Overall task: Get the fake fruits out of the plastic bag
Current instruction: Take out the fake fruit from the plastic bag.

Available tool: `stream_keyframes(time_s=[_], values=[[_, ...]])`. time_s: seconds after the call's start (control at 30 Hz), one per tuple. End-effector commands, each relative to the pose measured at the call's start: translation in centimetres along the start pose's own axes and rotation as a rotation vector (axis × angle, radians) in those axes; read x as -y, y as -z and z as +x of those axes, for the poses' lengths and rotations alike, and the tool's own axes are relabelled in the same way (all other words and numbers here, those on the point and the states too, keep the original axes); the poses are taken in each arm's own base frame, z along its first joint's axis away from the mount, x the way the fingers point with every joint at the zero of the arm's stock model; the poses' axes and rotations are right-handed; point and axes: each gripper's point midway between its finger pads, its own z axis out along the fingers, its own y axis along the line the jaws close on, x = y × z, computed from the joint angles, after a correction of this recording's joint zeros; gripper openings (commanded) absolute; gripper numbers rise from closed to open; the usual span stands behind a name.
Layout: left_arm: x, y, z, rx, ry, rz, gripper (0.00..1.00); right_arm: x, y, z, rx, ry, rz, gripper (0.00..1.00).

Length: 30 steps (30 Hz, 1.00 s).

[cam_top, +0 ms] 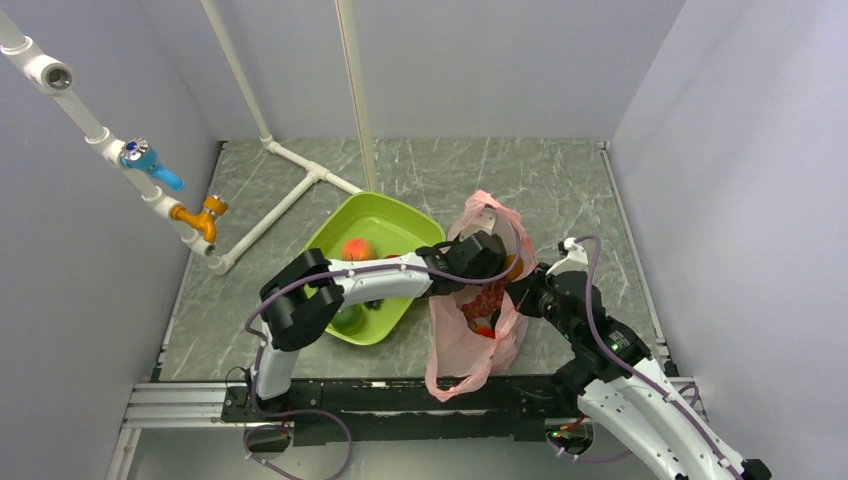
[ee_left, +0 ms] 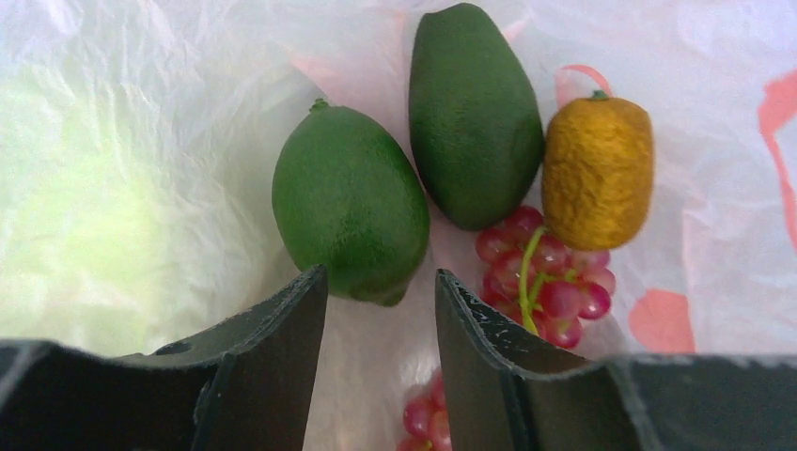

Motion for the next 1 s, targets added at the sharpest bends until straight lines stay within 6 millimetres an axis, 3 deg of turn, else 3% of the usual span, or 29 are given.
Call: stream_keyframes(time_s=[0.0, 0.2, 0.4, 0.5, 0.67, 0.83, 0.97], values=[[0.4, -1.9, -1.8, 0.046, 0.048, -0.008, 0.54, 0.2, -0.2, -0.8, 0.036, -0.023, 0.029, 0.0], [-0.2, -3.7, -1.5, 0.029, 0.036, -0.053, 0.77, 0.3, -0.4, -0.6, 0.028, -0.01, 0.033, 0.0], [-1.2, -5.7, -0.7, -0.003, 0.026, -0.077, 0.8, 0.2, -0.6, -0.6, 0.029, -0.01, 0.028, 0.0], [-1.1, -6.0, -0.9, -0.006, 0.011, -0.057, 0.73, 0.4, -0.6, -0.5, 0.027, -0.011, 0.033, 0.0], [-0.4, -5.1, -1.5, 0.003, -0.032, 0.009, 0.47, 0.6, -0.5, -0.5, 0.03, -0.015, 0.041, 0.0], [1.3, -1.4, -2.2, -0.036, -0.049, 0.161, 0.33, 1.1, -0.4, -0.7, 0.047, -0.014, 0.064, 0.0], [3.0, 2.2, -0.7, -0.108, -0.048, 0.33, 0.31, 1.4, -0.3, -1.2, 0.071, -0.017, 0.084, 0.0]])
